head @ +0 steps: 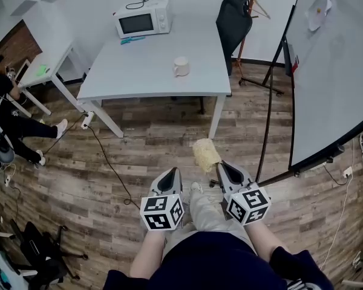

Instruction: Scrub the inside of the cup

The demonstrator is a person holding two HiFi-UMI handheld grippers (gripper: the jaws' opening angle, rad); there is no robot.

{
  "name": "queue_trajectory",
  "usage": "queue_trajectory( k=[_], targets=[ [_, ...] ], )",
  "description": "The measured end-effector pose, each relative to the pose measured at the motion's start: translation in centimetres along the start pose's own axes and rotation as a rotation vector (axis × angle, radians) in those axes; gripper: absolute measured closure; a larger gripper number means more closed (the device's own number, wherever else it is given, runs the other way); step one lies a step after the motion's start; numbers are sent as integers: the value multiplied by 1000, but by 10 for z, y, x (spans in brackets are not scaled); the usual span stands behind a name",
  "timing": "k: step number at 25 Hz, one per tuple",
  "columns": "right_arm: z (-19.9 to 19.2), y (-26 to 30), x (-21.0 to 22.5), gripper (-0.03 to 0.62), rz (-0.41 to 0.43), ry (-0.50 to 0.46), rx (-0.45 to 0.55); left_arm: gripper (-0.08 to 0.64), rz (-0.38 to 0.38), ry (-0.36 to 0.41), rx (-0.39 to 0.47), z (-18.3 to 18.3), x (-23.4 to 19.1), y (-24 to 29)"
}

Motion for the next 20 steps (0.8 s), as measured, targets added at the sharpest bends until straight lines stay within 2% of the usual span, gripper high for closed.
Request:
queue_trajectory(
  k=[9, 15, 20],
  targets=[
    [7, 34, 9, 561, -26, 43, -10, 543, -23, -9, 3, 21, -18, 25],
    [15, 69, 13, 561, -43, 56, -7, 543, -48, -63, 19, 39, -42, 44],
    [25, 100, 17, 561, -51, 60, -11, 544, -57, -40, 16, 56, -59, 66]
  ],
)
Point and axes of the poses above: the fingertips, and each gripper's own axes: y forward along the fingers, x to its right, z out of its top, the point moved 3 cm from there along -y, backward along the fingers, and after that the axes turned 9 degrees about -z, right-handed, at the moved point
